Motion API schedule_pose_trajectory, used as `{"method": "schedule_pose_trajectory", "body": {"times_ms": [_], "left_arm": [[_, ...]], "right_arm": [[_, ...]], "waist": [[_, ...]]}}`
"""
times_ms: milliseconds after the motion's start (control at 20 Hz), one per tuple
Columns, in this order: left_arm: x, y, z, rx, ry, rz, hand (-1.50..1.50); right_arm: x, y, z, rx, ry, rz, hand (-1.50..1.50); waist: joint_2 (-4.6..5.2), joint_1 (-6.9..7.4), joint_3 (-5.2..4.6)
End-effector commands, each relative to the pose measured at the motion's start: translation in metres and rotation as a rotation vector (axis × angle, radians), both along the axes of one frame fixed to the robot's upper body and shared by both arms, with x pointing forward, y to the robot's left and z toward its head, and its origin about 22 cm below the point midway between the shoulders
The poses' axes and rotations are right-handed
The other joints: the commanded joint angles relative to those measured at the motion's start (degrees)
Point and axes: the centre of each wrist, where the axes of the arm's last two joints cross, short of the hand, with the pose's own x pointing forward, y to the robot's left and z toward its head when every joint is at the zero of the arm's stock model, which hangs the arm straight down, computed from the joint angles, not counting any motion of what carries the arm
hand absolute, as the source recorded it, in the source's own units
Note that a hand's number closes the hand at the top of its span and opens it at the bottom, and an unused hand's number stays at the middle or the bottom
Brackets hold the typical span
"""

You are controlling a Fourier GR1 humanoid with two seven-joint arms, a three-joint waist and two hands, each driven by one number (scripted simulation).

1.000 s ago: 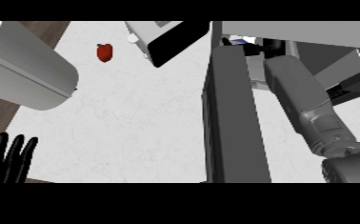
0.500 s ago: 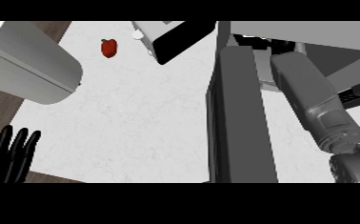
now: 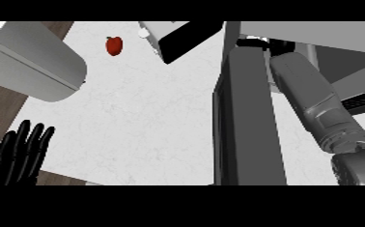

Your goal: Pick up the milk, place it into the microwave and close the microwave

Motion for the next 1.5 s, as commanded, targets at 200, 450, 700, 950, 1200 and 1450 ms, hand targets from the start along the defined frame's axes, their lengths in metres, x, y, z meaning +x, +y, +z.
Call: {"method": "schedule_pose_trajectory", "body": {"times_ms": [200,450,700,950,1200,1450], "left_arm": [[0.007,-0.002,-0.003,0.027,0.004,-0.024,-1.50],[0.013,-0.016,-0.001,0.033,-0.009,-0.031,-1.50],[0.011,-0.024,0.000,0.020,-0.009,-0.039,-1.50],[0.016,-0.026,-0.002,0.038,0.001,-0.044,-1.50],[0.017,-0.042,-0.006,0.023,0.010,-0.071,-1.50],[0.018,-0.042,0.001,0.008,0.006,-0.055,-1.50]], "right_arm": [[0.001,0.019,0.000,0.148,0.073,0.143,-1.50],[-0.002,0.022,-0.007,0.180,0.091,0.142,-1.50],[-0.006,0.009,-0.016,0.176,0.102,0.128,-1.50],[-0.007,-0.013,-0.014,0.172,0.108,0.144,-1.50],[-0.012,-0.014,-0.027,0.201,0.109,0.178,-1.50],[-0.021,-0.029,-0.041,0.252,0.110,0.241,-1.50]], "waist": [[-0.35,0.02,0.08],[-0.29,-0.47,0.16],[-0.98,-1.00,0.09],[-1.10,-1.97,0.05],[-1.26,-2.25,0.10],[-2.01,-3.49,0.09]]}}
